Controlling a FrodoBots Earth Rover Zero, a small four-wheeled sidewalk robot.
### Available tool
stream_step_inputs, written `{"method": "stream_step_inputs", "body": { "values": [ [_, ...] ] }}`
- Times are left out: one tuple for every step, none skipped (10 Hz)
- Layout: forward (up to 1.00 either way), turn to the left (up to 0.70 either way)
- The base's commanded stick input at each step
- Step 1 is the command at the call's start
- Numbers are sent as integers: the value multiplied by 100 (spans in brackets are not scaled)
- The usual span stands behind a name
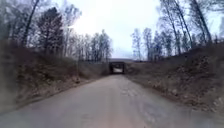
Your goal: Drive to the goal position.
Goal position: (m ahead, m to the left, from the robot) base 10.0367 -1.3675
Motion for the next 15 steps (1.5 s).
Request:
{"method": "stream_step_inputs", "body": {
  "values": [
    [100,0],
    [100,0],
    [100,0],
    [100,0],
    [100,0],
    [100,0],
    [100,0],
    [100,-5],
    [100,-16],
    [100,-27],
    [100,-38],
    [100,-24],
    [100,-5],
    [100,0],
    [100,0]
  ]
}}
